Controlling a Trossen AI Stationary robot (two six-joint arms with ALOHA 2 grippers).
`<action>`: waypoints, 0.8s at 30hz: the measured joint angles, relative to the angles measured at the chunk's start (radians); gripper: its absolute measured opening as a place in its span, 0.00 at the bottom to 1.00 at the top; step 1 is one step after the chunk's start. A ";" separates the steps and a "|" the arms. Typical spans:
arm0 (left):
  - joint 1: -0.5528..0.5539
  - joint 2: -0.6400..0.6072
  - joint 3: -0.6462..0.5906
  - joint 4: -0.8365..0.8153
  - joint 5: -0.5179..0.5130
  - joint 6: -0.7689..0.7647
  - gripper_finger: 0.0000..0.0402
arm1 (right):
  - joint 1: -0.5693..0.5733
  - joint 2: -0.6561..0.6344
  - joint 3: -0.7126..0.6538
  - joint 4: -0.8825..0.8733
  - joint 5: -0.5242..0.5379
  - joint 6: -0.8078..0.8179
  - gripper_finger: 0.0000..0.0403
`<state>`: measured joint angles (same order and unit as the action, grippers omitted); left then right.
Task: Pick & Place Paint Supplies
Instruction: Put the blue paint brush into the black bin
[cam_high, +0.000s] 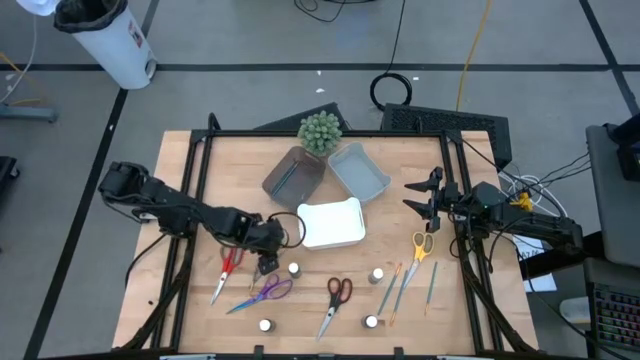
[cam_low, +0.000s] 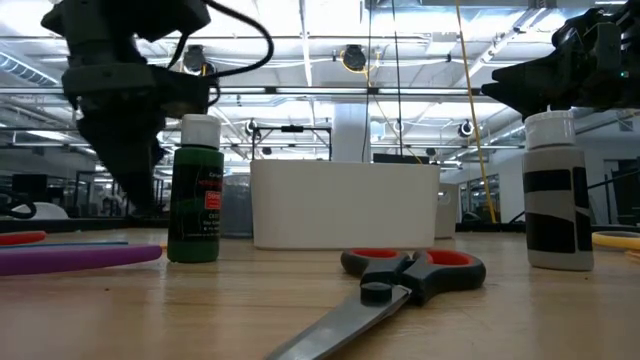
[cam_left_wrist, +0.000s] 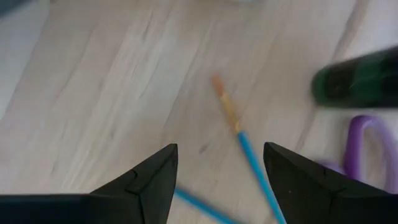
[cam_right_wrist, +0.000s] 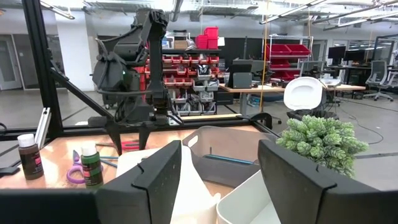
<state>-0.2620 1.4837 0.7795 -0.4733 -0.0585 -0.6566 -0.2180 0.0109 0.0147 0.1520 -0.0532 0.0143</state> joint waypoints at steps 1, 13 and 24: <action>0.001 0.000 0.000 0.021 -0.005 0.021 0.61 | 0.000 0.000 0.000 0.000 0.000 0.000 0.51; -0.015 0.051 0.000 0.089 -0.126 0.108 0.61 | 0.000 0.000 0.000 0.000 0.000 0.000 0.51; -0.015 0.175 0.004 0.137 -0.121 0.181 0.61 | 0.000 0.000 0.000 0.000 0.000 0.000 0.51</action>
<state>-0.2771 1.6586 0.7834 -0.3363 -0.1798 -0.4757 -0.2180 0.0109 0.0145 0.1520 -0.0532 0.0145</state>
